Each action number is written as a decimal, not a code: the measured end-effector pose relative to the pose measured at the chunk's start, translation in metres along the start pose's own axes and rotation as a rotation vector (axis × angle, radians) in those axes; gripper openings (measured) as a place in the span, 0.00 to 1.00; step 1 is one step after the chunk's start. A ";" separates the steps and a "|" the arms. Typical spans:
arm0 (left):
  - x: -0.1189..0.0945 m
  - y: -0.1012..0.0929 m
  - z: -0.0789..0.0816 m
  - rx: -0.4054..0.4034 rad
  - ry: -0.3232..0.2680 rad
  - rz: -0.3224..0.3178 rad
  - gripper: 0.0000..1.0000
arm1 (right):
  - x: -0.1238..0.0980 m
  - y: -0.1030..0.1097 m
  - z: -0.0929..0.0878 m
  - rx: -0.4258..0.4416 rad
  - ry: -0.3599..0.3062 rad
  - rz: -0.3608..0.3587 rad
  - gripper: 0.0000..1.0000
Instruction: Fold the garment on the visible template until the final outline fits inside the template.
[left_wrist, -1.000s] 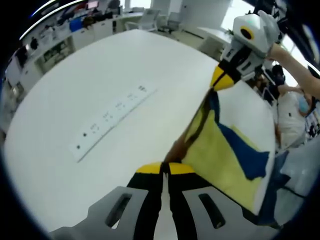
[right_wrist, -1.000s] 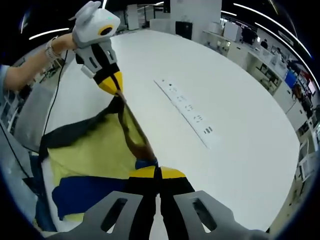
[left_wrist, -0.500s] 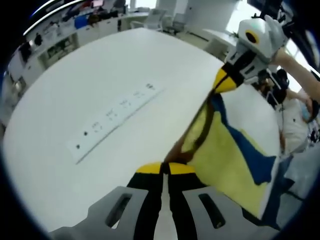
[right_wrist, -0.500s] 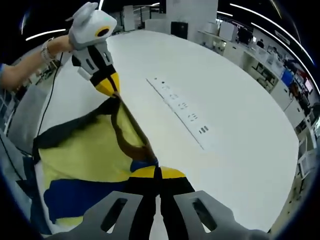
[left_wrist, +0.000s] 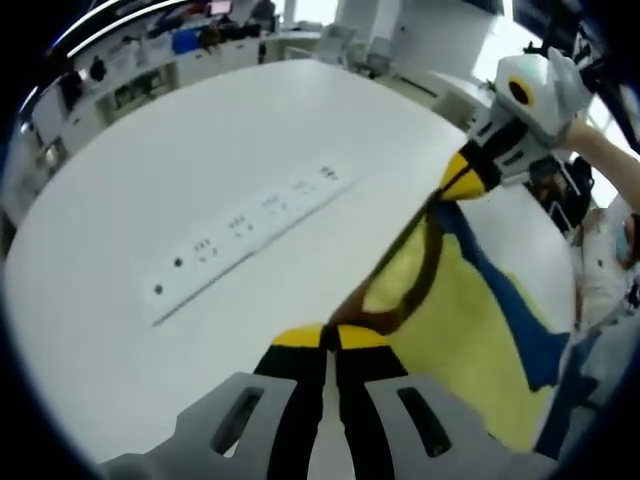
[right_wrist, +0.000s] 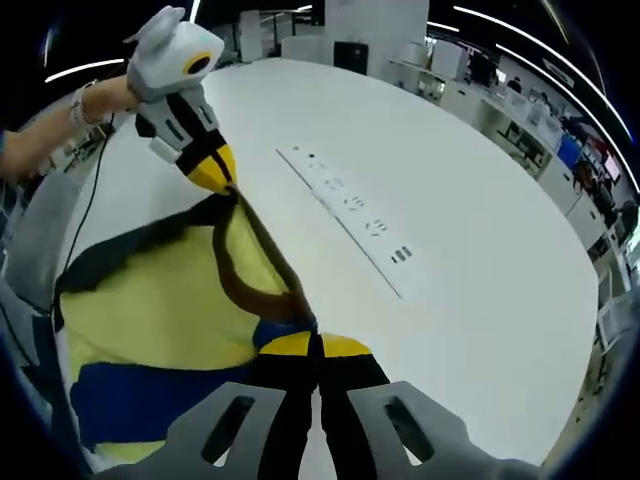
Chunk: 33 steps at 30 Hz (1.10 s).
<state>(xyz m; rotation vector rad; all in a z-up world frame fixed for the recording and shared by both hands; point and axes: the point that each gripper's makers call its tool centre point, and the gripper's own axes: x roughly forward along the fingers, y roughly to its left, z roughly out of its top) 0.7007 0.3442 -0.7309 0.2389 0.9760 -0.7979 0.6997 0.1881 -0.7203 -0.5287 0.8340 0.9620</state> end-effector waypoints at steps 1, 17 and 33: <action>0.002 0.001 0.000 -0.002 -0.002 0.003 0.00 | 0.003 -0.001 -0.001 -0.002 0.000 -0.004 0.01; 0.018 0.011 -0.010 0.007 -0.004 0.039 0.00 | 0.025 -0.008 -0.007 -0.047 0.016 -0.036 0.01; 0.020 -0.001 -0.017 0.016 -0.029 0.071 0.00 | 0.038 -0.008 -0.015 -0.055 0.015 -0.037 0.01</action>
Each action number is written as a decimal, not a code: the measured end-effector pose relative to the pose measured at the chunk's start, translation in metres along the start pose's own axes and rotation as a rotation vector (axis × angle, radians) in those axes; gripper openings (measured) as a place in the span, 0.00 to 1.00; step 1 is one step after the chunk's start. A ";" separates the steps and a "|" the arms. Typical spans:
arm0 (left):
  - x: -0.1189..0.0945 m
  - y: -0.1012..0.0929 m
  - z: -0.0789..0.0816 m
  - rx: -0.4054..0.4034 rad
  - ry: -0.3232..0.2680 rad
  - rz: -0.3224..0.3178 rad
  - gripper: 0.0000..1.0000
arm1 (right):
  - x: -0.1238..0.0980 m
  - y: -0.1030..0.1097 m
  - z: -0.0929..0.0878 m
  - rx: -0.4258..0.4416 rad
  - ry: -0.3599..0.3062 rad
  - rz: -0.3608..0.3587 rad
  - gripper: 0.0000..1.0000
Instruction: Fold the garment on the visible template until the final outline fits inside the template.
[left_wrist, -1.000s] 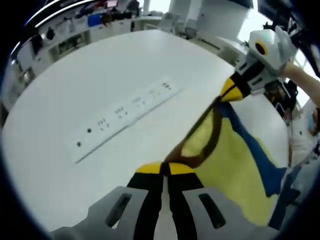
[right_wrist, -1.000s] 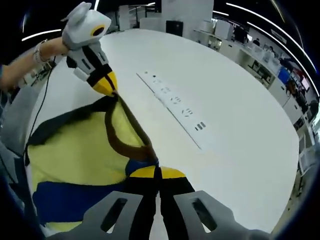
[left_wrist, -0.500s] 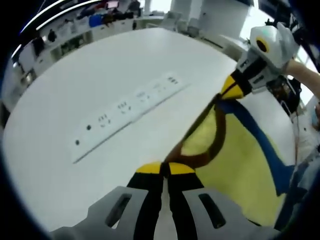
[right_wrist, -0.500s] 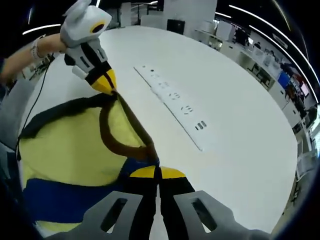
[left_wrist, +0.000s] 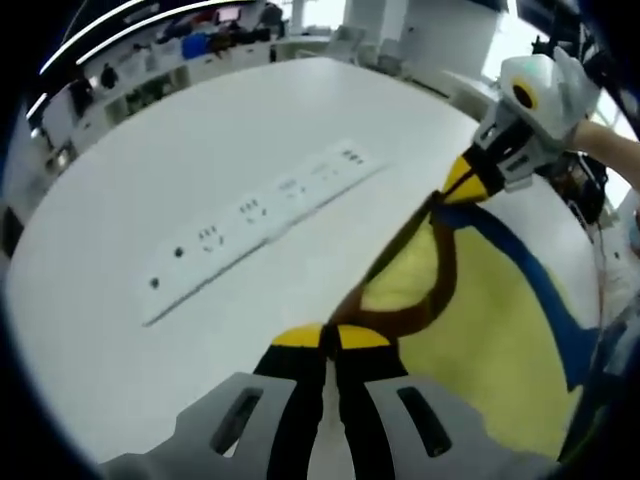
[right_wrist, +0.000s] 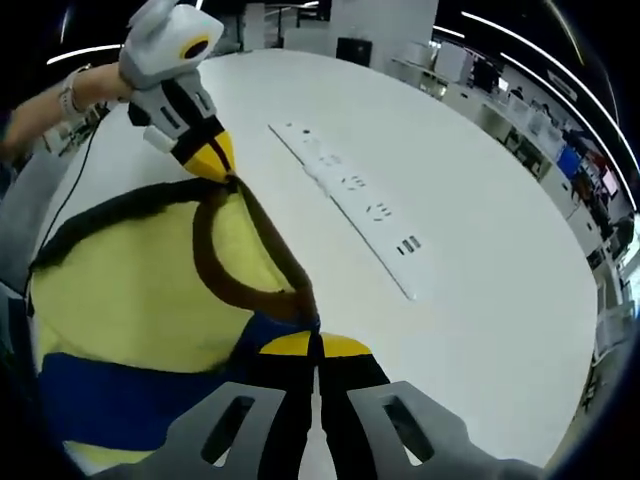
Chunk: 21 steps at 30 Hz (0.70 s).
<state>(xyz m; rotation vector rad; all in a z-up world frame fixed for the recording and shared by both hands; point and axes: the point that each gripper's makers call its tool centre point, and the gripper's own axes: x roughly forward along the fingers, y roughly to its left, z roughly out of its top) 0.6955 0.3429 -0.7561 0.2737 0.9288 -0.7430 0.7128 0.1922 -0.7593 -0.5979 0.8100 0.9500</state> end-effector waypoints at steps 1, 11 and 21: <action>0.000 0.000 -0.001 -0.001 -0.001 0.000 0.00 | 0.001 0.000 -0.001 0.002 0.000 0.001 0.01; 0.002 0.005 0.000 -0.014 -0.015 -0.009 0.00 | 0.005 0.000 -0.003 0.042 -0.021 0.003 0.01; 0.004 0.006 0.001 -0.037 -0.020 -0.016 0.00 | 0.005 -0.001 -0.005 0.126 -0.055 0.018 0.01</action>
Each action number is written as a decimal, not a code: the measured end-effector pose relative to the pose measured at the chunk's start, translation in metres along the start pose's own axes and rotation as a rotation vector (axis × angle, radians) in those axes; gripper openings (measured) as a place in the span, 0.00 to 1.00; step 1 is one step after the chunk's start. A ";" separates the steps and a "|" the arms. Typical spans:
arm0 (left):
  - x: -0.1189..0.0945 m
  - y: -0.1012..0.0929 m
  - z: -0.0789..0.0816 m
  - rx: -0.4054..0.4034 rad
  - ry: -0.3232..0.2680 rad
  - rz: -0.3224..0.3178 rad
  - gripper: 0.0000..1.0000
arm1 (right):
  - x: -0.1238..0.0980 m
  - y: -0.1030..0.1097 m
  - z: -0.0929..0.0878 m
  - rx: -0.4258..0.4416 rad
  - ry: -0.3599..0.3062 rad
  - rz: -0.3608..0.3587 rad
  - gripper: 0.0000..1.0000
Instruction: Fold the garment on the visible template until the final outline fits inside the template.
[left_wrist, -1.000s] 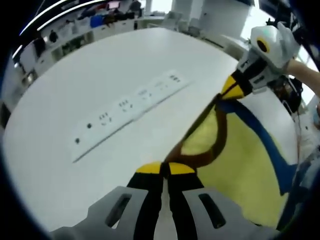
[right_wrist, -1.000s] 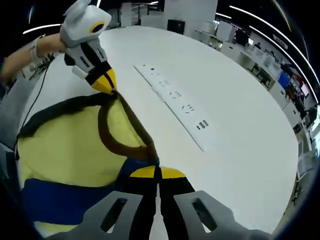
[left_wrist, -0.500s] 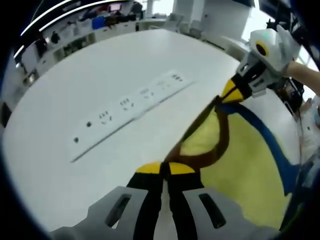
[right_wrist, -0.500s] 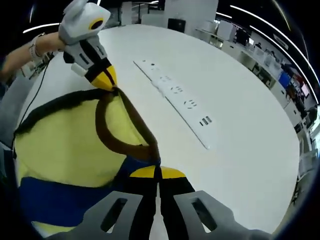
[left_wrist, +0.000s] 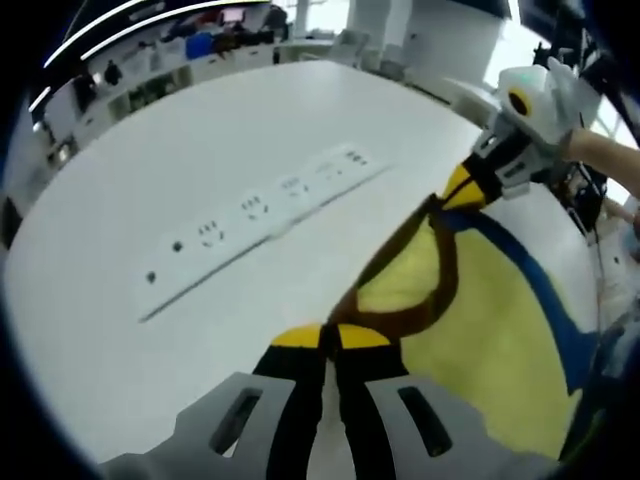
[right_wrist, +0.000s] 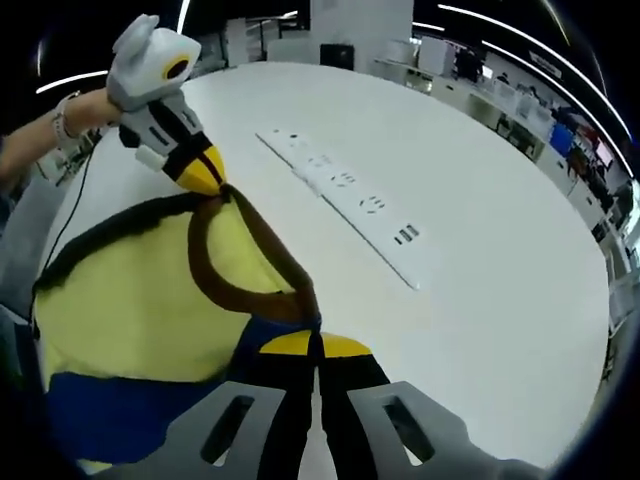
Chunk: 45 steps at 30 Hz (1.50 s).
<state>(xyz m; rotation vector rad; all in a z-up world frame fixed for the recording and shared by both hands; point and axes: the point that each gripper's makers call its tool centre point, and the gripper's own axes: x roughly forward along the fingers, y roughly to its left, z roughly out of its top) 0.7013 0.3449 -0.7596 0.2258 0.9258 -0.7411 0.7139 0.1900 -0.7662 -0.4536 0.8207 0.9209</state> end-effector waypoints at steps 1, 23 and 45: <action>0.000 0.000 0.000 -0.008 -0.001 -0.003 0.00 | 0.000 0.000 0.000 0.010 -0.001 0.005 0.01; 0.004 0.006 0.000 -0.016 -0.045 0.028 0.05 | -0.003 0.001 0.000 0.017 -0.005 -0.038 0.08; -0.014 0.024 0.014 0.001 -0.131 0.101 0.24 | -0.016 -0.013 0.008 -0.009 -0.033 -0.143 0.27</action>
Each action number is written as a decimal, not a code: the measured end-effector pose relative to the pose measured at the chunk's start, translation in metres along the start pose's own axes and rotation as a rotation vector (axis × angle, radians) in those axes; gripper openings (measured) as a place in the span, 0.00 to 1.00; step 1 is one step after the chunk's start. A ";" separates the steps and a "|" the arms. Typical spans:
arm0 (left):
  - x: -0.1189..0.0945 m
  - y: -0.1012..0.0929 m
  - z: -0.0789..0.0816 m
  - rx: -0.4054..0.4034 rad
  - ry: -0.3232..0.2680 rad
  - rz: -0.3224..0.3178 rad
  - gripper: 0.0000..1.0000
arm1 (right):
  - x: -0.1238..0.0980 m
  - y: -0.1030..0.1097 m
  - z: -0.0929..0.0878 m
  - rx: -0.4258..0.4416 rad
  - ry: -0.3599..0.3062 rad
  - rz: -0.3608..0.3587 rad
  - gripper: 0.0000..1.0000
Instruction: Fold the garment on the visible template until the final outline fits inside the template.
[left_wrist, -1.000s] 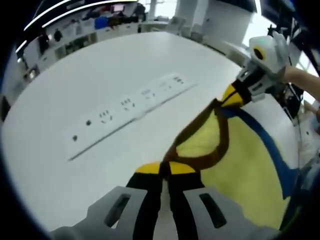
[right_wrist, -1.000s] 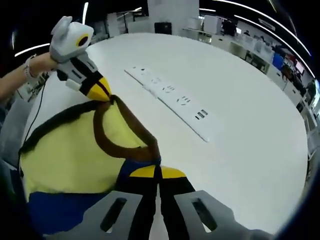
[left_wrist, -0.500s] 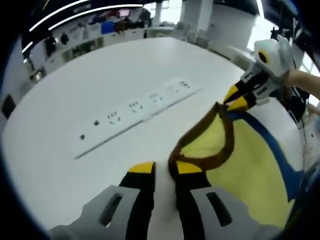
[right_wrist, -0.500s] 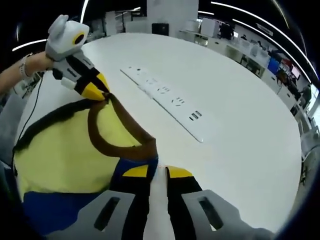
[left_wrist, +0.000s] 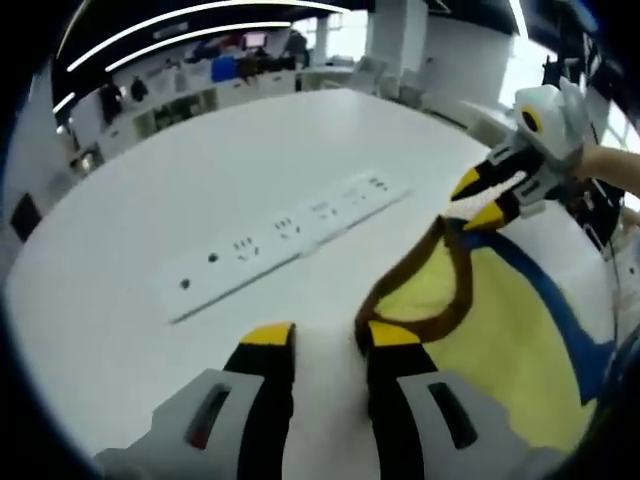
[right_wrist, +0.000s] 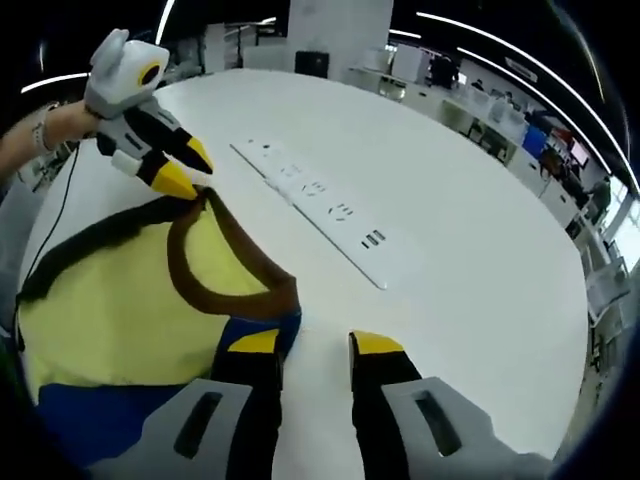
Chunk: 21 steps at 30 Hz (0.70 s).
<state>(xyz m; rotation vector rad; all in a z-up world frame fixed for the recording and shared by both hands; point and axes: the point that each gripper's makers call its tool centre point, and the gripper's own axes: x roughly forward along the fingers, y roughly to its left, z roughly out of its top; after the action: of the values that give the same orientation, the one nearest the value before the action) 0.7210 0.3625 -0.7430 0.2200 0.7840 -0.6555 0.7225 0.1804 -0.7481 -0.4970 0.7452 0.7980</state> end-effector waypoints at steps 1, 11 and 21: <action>-0.002 0.000 0.002 0.002 -0.004 0.002 0.24 | -0.001 0.001 0.001 0.003 -0.003 0.002 0.28; -0.024 -0.003 0.021 0.057 -0.046 0.033 0.30 | -0.009 0.010 0.012 -0.008 -0.020 0.002 0.40; -0.038 -0.012 0.022 0.083 -0.041 0.016 0.35 | -0.021 0.015 0.020 -0.005 -0.045 0.000 0.53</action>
<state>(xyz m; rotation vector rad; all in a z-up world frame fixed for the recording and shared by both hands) 0.7063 0.3614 -0.6996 0.2869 0.7157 -0.6762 0.7091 0.1931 -0.7209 -0.4817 0.7015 0.8085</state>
